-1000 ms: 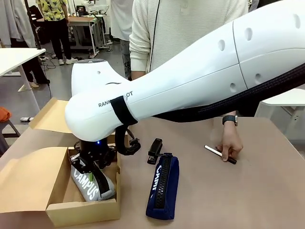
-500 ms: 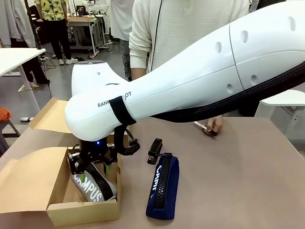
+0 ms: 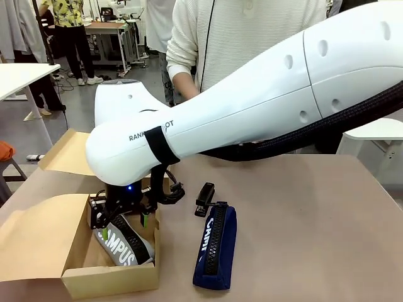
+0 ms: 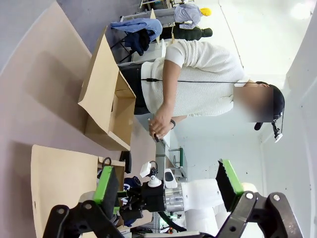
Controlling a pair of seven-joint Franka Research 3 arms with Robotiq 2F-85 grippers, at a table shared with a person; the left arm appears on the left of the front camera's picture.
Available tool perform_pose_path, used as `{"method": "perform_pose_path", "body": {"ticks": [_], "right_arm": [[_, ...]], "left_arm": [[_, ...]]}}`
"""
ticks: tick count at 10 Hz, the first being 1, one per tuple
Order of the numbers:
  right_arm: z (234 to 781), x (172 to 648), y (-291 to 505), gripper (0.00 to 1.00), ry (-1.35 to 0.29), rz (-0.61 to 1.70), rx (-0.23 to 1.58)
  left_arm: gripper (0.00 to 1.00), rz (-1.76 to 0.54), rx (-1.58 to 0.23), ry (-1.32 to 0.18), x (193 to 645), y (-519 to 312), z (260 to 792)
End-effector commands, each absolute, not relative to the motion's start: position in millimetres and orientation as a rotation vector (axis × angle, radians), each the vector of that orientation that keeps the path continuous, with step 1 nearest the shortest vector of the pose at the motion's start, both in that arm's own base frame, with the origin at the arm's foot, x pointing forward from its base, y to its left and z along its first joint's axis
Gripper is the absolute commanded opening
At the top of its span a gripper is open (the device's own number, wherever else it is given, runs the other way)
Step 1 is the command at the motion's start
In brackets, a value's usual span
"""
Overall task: Place items inside the box.
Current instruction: Pick up a Pencil pouch or Stapler and place it inside the Mailer Box closest to the robot.
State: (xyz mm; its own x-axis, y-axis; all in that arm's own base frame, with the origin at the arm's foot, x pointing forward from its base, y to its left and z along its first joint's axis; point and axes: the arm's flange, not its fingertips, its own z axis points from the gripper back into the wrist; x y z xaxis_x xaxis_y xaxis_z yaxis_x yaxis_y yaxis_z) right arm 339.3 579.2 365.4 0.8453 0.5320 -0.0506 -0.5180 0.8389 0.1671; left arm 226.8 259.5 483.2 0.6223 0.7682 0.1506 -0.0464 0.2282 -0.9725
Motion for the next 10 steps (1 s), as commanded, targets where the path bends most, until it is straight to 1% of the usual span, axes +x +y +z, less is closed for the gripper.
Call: {"method": "perform_pose_path", "body": {"ticks": [1, 3, 4, 5, 6, 8, 9, 10], "right_arm": [[370, 339, 580, 1.00, 0.118, 0.589, 0.153], [383, 328, 577, 1.00, 0.159, 0.599, 0.177], [396, 314, 573, 1.00, 0.202, 0.579, 0.164], [408, 301, 564, 1.00, 0.213, 0.569, 0.158], [419, 290, 553, 1.00, 0.186, 0.541, 0.143], [434, 267, 527, 1.00, 0.245, 0.536, 0.117], [439, 262, 512, 1.00, 0.291, 0.540, 0.094], [441, 269, 498, 1.00, 0.270, 0.486, 0.053]], "left_arm": [[1.00, 0.614, -1.229, -0.744, 226, 260, 484], [1.00, 0.614, -1.229, -0.744, 226, 260, 484], [1.00, 0.614, -1.229, -0.744, 226, 260, 484], [1.00, 0.614, -1.229, -0.744, 226, 260, 484], [1.00, 0.614, -1.229, -0.744, 226, 260, 484], [1.00, 0.614, -1.229, -0.744, 226, 260, 484], [1.00, 0.614, -1.229, -0.744, 226, 260, 484], [1.00, 0.614, -1.229, -0.744, 226, 260, 484]]}}
